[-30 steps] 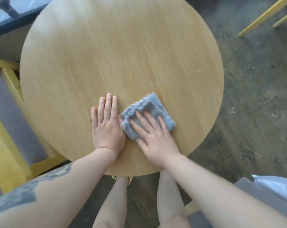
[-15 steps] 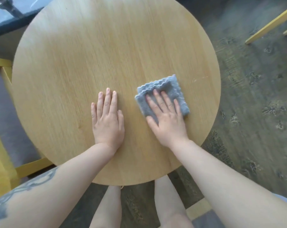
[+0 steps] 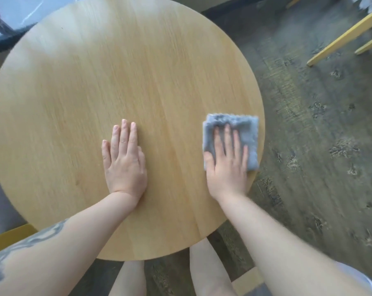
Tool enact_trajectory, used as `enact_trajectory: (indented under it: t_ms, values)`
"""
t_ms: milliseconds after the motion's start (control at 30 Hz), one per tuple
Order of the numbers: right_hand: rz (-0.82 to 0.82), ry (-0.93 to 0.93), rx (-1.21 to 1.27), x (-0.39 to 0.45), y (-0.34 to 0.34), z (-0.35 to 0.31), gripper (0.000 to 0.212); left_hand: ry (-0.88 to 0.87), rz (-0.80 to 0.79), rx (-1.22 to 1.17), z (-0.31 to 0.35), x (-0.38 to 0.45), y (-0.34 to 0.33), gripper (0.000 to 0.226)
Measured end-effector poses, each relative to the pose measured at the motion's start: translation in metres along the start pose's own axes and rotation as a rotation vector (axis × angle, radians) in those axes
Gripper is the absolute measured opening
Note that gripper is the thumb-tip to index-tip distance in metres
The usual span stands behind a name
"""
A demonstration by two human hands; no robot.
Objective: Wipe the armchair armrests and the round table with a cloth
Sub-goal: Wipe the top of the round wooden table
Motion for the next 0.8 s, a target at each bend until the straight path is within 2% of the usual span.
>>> enact_trajectory:
  t_ms: [33, 67, 133, 200, 233, 267, 300, 400, 433, 467, 533, 633, 667, 700, 800]
  values:
    - [0.036, -0.082, -0.006, -0.023, -0.002, 0.0, 0.061, -0.011, 0.004, -0.026, 0.002, -0.001, 0.001, 0.055]
    - [0.033, -0.061, -0.006, -0.047, -0.006, -0.011, 0.062, -0.036, 0.009, -0.054, 0.006, -0.004, 0.002, 0.055]
    - [-0.049, 0.208, 0.033, -0.079, -0.014, -0.04, 0.062, -0.108, -0.003, -0.103, 0.02, -0.012, 0.0, 0.056]
    - [-0.126, 0.557, 0.046, -0.064, -0.011, -0.045, 0.06, -0.145, -0.024, -0.14, 0.034, -0.022, -0.006, 0.055]
    - [-0.135, 0.646, 0.028, -0.046, -0.008, -0.035, 0.059, -0.139, -0.029, -0.151, 0.04, -0.026, -0.007, 0.054]
    - [-0.118, 0.634, 0.006, -0.025, -0.005, -0.02, 0.059, -0.132, -0.034, -0.156, 0.045, -0.028, -0.009, 0.054]
    - [-0.091, 0.51, 0.001, -0.004, 0.0, 0.0, 0.059, -0.138, -0.048, -0.154, 0.051, -0.03, -0.011, 0.054]
    - [0.03, -0.105, 0.042, 0.006, 0.007, 0.05, 0.06, -0.222, -0.089, -0.123, 0.074, -0.034, -0.021, 0.054]
    - [0.062, -0.197, 0.033, -0.009, 0.004, 0.047, 0.061, -0.239, -0.09, -0.108, 0.08, -0.035, -0.025, 0.054]
    - [0.066, -0.185, 0.024, -0.027, 0.001, 0.035, 0.062, -0.237, -0.079, -0.098, 0.085, -0.035, -0.027, 0.054]
    - [0.011, 0.069, 0.053, -0.054, -0.005, 0.004, 0.062, -0.179, -0.047, -0.104, 0.086, -0.034, -0.03, 0.054]
    - [-0.124, 0.634, 0.052, -0.03, 0.0, -0.007, 0.059, -0.107, -0.008, -0.165, 0.081, -0.032, -0.029, 0.053]
    - [-0.123, 0.697, 0.015, -0.01, 0.003, 0.004, 0.06, -0.115, -0.003, -0.161, 0.08, -0.032, -0.029, 0.052]
    - [-0.11, 0.644, -0.014, 0.013, 0.008, 0.02, 0.061, -0.133, -0.009, -0.141, 0.08, -0.034, -0.03, 0.052]
    - [-0.027, 0.085, 0.017, 0.045, 0.021, 0.076, 0.062, -0.128, -0.027, -0.086, 0.082, -0.036, -0.031, 0.052]
Point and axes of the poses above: each hand's wrist, its own x-axis towards the middle knuckle, its own y-axis out of the back of the hand, z = x × y, the point moved 5 cm from there along x, towards the middle knuckle, and after that the axes turned 4 degrees about z, right-handed, at the moved point
